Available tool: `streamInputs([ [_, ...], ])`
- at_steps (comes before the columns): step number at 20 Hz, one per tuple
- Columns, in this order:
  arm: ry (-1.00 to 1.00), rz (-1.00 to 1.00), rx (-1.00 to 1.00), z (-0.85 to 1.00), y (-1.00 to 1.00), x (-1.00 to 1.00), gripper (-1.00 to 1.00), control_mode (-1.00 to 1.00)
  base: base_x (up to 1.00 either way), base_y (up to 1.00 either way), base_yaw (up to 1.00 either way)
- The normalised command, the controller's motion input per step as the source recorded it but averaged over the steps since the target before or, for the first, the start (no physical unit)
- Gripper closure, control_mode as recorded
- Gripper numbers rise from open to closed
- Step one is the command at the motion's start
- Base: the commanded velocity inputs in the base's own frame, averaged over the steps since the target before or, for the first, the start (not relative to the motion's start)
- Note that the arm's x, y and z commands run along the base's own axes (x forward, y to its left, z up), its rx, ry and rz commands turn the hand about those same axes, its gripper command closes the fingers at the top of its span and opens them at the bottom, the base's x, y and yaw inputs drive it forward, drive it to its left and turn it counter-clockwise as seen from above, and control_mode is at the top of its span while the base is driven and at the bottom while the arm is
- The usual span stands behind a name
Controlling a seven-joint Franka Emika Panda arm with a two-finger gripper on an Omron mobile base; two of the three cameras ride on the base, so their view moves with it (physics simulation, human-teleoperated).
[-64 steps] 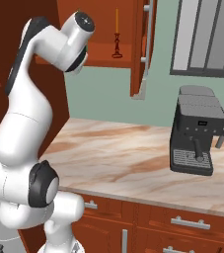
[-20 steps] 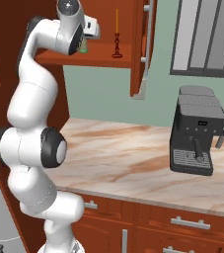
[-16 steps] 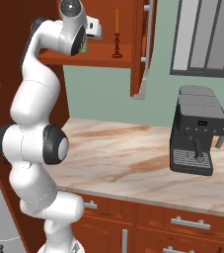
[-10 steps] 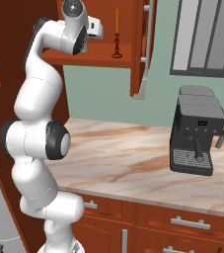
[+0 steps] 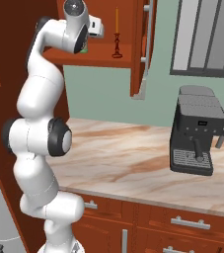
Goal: Get the candle and the beer from the cabinet and move them to the dining counter.
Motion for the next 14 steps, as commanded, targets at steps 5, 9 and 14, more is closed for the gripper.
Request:
streamInputs([
  [5, 0.0, 0.0, 0.0, 0.0, 0.0, 0.1, -1.0, -1.0, 0.0, 0.0, 0.0],
  [9, 0.0, 0.0, 0.0, 0.0, 0.0, 0.06, -1.0, -1.0, 0.0, 0.0, 0.0],
  [14, 0.0, 0.0, 0.0, -0.01, 0.0, 0.07, -1.0, -1.0, 0.0, 0.0, 0.0],
])
